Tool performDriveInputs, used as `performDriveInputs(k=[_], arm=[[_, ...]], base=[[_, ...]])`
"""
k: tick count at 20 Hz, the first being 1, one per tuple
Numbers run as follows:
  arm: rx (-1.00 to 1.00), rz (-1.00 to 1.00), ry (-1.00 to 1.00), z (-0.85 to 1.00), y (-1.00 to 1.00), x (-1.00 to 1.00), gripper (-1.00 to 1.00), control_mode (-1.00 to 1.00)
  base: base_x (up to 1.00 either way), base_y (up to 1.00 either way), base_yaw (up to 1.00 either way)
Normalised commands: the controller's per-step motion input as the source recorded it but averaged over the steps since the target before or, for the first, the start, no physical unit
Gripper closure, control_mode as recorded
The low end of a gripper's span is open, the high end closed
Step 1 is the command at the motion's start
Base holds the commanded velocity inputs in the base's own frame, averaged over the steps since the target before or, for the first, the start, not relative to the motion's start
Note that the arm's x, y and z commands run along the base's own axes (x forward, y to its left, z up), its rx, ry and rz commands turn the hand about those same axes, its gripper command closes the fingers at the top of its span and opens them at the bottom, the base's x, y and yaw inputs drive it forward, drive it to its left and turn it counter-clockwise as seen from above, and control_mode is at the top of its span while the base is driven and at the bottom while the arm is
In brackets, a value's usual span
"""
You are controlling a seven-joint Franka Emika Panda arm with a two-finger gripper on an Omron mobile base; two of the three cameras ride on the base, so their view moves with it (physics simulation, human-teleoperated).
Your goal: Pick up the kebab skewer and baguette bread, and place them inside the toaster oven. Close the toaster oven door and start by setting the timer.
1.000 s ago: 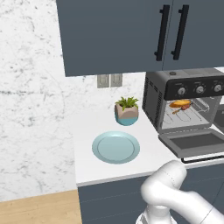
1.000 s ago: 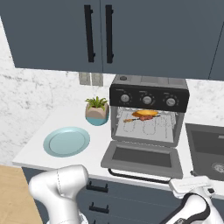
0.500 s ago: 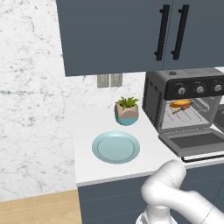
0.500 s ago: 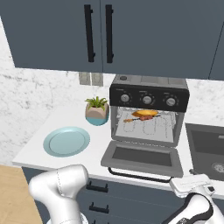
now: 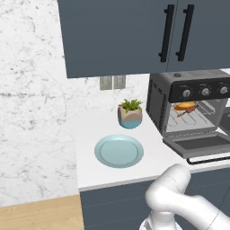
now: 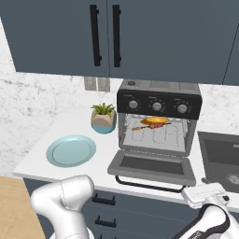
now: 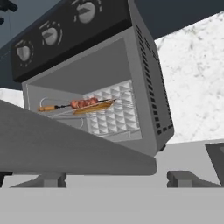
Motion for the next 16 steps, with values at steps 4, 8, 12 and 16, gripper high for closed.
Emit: performDriveInputs(k=[4, 8, 12, 16], arm=[[0.0, -0.05, -0.12, 1.0, 0.2, 0.13, -1.0, -1.0], [0.0, -0.05, -0.12, 1.0, 0.17, 0.17, -1.0, -1.0], [0.0, -0.05, -0.14, 1.0, 0.16, 0.18, -1.0, -1.0], [0.0, -0.06, -0.16, 1.0, 0.16, 0.26, -1.0, -1.0]], base=[[0.0, 0.0, 0.0], [0.0, 0.0, 0.0], [0.0, 0.0, 0.0], [0.0, 0.0, 0.0]])
